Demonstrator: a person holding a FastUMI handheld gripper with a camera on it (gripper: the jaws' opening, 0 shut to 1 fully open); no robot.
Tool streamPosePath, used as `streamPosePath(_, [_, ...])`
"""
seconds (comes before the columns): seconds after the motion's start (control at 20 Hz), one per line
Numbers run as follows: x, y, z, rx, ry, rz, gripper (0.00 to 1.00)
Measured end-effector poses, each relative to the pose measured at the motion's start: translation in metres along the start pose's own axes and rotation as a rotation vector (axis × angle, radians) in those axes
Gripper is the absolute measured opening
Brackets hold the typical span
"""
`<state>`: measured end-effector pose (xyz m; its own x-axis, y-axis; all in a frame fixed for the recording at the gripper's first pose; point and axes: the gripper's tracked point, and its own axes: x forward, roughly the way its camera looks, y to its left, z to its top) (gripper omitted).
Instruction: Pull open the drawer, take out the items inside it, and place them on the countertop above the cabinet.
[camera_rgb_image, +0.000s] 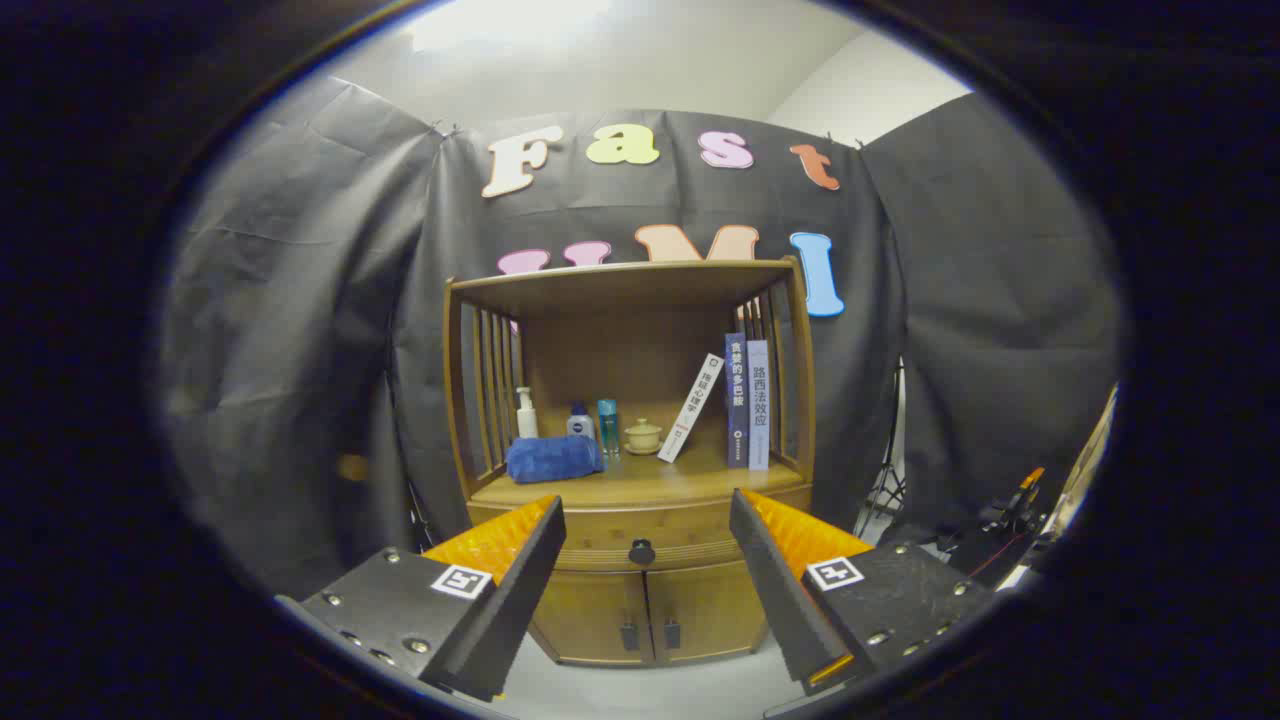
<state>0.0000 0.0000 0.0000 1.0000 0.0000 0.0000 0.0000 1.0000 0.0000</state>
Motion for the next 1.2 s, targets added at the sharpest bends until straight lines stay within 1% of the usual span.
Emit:
streamPosePath(0.45, [0.004,0.000,-0.016,0.018,0.048,0.006,0.99])
streamPosePath(0.9, [0.001,0.004,-0.011,0.013,0.049,0.018,0.99])
streamPosePath(1.2, [0.004,-0.005,-0.008,0.009,0.026,0.007,0.99])
